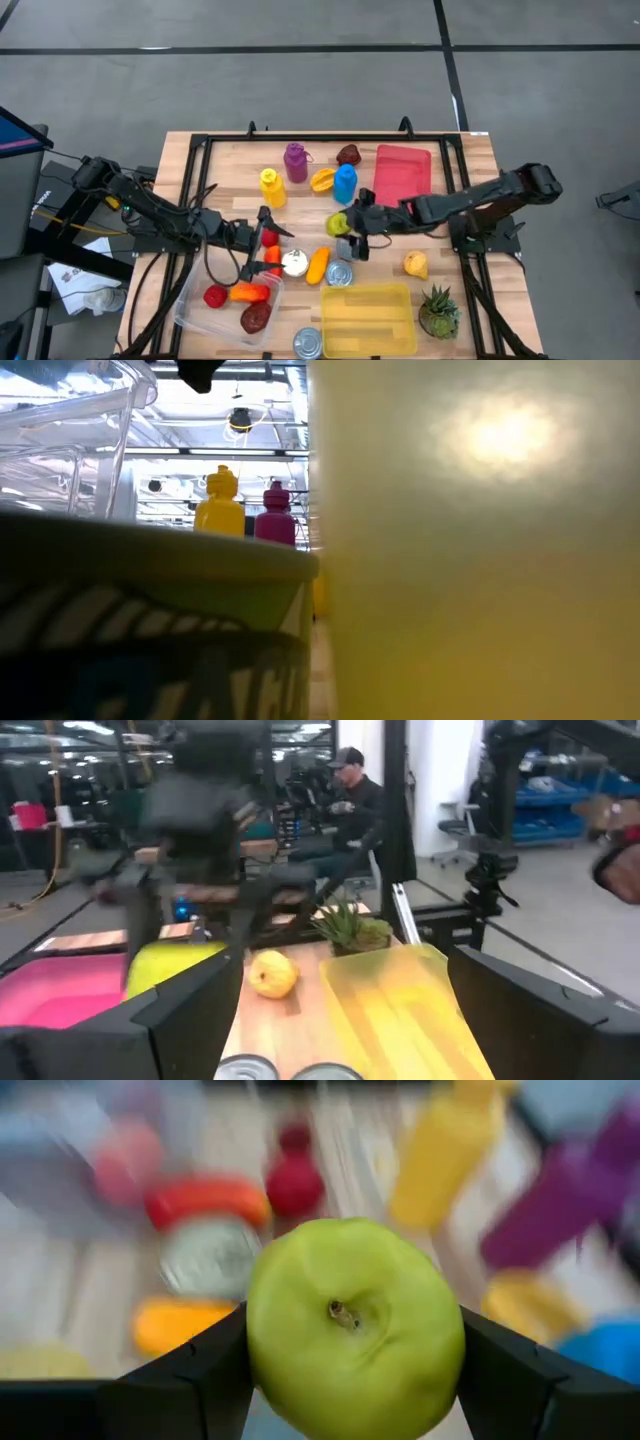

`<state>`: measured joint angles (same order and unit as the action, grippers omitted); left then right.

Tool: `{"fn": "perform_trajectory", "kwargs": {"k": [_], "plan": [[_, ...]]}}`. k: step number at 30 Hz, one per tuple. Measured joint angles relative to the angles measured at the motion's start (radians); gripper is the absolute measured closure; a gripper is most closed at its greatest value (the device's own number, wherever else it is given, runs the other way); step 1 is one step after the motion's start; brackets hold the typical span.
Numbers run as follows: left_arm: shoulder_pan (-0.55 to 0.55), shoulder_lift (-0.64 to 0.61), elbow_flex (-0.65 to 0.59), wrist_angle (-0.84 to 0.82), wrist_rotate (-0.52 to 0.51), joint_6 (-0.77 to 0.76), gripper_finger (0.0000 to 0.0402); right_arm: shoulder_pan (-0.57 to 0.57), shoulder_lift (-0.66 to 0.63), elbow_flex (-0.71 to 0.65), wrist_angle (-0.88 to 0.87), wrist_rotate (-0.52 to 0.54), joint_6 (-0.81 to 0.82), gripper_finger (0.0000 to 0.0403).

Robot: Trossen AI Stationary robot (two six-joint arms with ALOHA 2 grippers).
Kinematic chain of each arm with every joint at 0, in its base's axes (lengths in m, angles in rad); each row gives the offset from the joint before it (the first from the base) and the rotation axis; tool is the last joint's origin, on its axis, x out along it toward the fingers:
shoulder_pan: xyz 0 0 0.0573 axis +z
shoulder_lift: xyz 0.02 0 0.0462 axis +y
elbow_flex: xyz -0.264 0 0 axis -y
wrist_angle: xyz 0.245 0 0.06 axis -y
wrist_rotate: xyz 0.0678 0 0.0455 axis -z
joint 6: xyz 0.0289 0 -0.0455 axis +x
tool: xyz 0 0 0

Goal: Pick & Place Food Item
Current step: Put the green apple into the transparent bin

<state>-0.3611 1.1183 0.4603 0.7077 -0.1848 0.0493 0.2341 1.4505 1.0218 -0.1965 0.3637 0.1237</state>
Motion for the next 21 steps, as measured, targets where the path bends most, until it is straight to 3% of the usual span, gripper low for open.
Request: {"fn": "perform_trajectory", "kwargs": {"k": [4, 10, 21], "plan": [[0.038, 0.044, 0.0, 0.079, 0.003, -0.021, 0.0043, 0.06, 0.004, 0.0, 0.161, 0.063, -0.079, 0.0138], [0.099, 0.135, 0.0, 0.246, 0.09, -0.076, 0.002, 0.104, 0.058, 0.0, 0.313, 0.133, -0.168, 0.0138], [0.188, 0.215, 0.0, 0.277, 0.11, -0.117, 0.0002, 0.119, 0.059, 0.0, 0.365, 0.17, -0.197, 0.0138]]}}
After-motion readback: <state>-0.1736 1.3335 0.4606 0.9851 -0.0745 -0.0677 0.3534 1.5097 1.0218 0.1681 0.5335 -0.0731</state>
